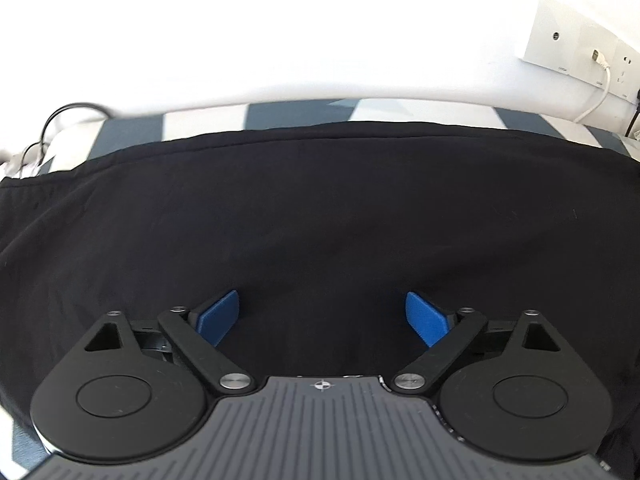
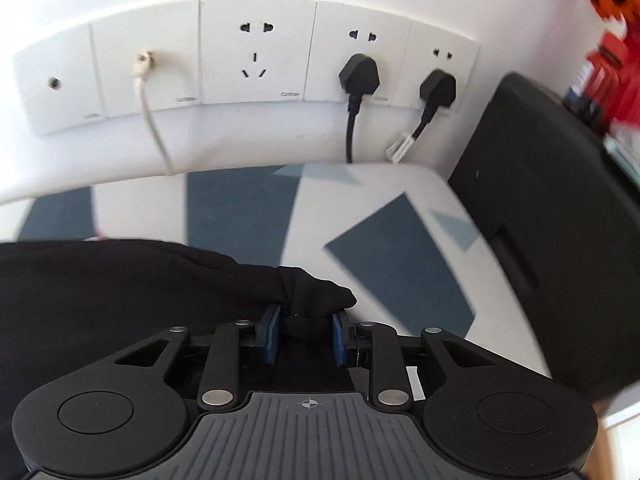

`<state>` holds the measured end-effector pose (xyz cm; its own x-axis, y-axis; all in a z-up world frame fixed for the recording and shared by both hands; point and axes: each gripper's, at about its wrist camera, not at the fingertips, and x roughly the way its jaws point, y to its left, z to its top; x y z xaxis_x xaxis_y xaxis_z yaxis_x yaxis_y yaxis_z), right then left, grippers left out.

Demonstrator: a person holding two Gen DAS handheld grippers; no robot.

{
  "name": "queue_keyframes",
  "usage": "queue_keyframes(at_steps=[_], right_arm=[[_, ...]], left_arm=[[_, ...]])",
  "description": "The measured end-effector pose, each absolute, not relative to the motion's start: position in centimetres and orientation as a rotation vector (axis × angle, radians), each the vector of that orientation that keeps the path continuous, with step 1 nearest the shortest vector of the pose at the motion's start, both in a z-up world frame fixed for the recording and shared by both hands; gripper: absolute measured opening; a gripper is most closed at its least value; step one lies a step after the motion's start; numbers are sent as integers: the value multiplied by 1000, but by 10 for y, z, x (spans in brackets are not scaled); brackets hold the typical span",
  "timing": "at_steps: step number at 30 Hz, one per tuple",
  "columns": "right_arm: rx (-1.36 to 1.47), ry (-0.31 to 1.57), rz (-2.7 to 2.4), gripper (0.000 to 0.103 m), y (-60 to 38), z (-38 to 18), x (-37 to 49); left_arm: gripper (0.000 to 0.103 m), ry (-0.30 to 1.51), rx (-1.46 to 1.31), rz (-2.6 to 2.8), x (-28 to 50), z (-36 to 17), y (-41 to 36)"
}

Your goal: Fold clothes

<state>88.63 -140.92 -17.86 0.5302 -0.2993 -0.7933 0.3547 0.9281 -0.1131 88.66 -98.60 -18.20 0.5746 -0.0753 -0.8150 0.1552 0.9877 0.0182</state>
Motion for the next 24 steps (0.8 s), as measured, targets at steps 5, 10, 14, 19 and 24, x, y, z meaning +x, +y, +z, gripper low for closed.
queue_keyframes(at_steps=[5,10,14,19,24], right_arm=[[8,897,-438,28,-1421,-179,903],[-12,869,-489,52,-1431,-178,910],[87,826,-484,61,-1435,-160,892],[189,766,-275,70,-1412,-127,841],[128,788,-41,73,-1349,-114,788]], left_arm=[[101,942,96,-144,895,-184,-992],[103,944,95,-141,898,-187,-994],[103,962,84,-132,898,-186,-992],[102,1053,104,-120,887,-177,-992],[102,1025,131,-114,847,-163,-987]])
